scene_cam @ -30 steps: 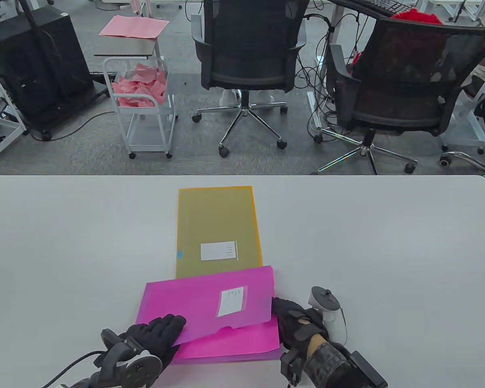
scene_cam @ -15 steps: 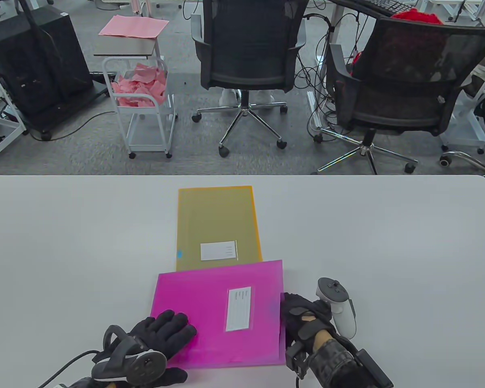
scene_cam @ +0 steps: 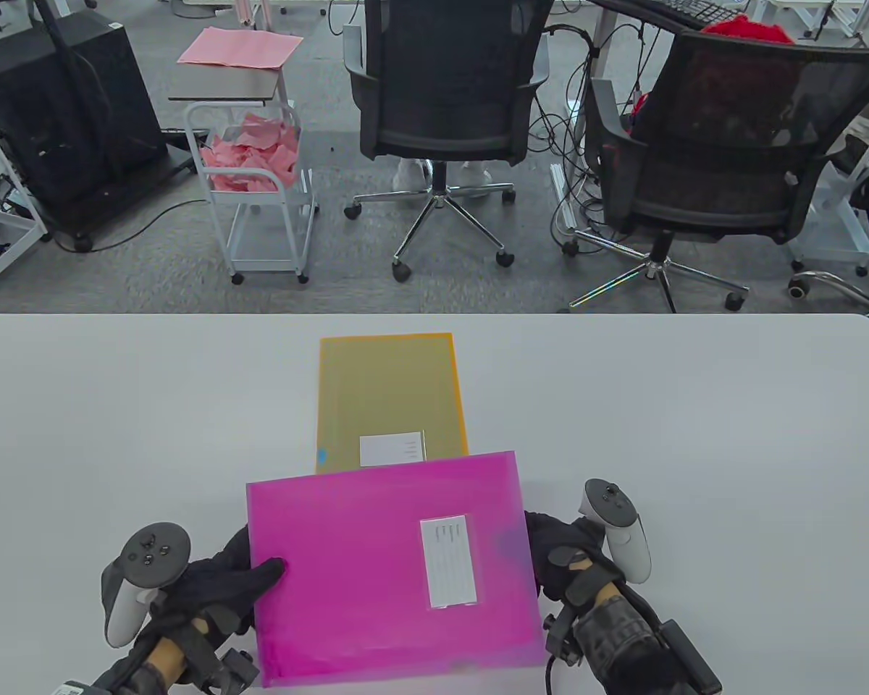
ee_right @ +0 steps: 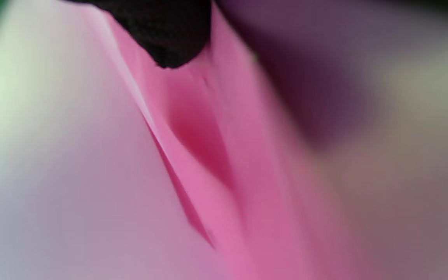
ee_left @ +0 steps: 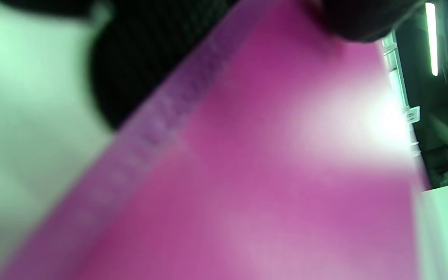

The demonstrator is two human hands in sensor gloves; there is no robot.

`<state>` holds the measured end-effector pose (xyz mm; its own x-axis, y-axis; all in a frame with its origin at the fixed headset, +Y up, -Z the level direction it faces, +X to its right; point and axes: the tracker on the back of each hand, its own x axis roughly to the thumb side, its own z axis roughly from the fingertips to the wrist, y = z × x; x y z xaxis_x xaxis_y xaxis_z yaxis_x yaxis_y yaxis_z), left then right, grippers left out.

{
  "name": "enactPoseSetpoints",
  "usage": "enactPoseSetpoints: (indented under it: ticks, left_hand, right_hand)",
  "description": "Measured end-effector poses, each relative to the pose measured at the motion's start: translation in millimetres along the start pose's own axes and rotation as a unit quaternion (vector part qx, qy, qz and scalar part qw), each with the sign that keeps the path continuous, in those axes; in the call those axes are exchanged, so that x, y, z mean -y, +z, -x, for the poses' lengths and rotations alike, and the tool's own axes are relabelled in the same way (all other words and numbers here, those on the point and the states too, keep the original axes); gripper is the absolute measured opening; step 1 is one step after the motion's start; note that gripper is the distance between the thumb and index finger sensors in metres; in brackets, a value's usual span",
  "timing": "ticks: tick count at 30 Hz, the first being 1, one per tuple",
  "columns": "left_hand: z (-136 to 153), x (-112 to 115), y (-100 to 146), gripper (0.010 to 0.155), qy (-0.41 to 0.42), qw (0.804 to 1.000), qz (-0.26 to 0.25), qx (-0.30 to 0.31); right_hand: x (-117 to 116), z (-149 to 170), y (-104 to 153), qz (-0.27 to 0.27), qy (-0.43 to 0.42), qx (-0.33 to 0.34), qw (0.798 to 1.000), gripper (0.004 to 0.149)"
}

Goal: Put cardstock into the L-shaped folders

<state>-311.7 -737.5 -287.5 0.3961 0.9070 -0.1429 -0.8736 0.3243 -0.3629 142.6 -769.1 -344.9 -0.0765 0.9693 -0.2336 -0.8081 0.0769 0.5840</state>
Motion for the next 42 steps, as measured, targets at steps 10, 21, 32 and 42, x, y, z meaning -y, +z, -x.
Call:
enactPoseSetpoints:
  ticks: [10, 21, 32, 42]
  left_hand:
    - [-7.2, -19.8, -19.5, 0.047, 0.205, 0.974, -0.091, -0.019]
    - [-21.6, 72.1, -106.8, 0.048, 0.355, 0.902, -0.212, -0.123]
    - [-15.6, 128.1, -129.8, 0.052, 0.36, 0.9, -0.179, -0.17]
    - [-10.3, 140.8, -122.9, 0.055, 0.385, 0.884, -0.178, -0.196]
  right_hand:
    - [38.0, 10.6, 24.4, 0.191, -0.066, -0.043, 0.978, 0.065]
    - [52.5, 11.0, 35.3, 0.222, -0.095, -0.035, 0.97, 0.066]
    - [50.3, 10.1, 31.0, 0.208, -0.089, -0.034, 0.974, 0.066]
    - [48.5, 9.8, 30.9, 0.208, -0.082, -0.043, 0.974, 0.066]
